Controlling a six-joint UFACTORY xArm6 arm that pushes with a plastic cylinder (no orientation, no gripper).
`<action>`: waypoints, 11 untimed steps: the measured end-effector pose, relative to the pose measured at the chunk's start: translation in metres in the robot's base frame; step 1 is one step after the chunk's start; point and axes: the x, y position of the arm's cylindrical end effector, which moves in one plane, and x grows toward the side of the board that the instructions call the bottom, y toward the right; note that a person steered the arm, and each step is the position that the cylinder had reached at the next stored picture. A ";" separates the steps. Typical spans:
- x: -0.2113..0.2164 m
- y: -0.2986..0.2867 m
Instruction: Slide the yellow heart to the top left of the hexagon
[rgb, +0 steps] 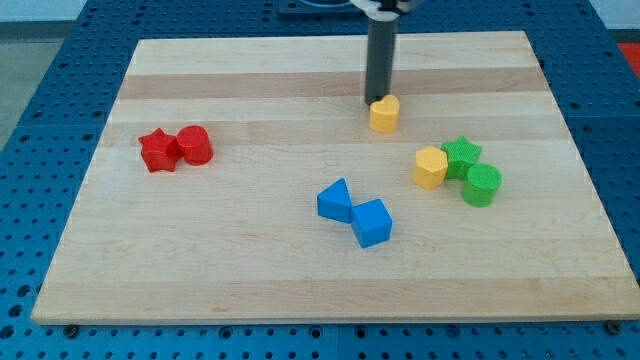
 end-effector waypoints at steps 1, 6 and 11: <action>0.016 0.034; -0.021 -0.009; 0.065 0.051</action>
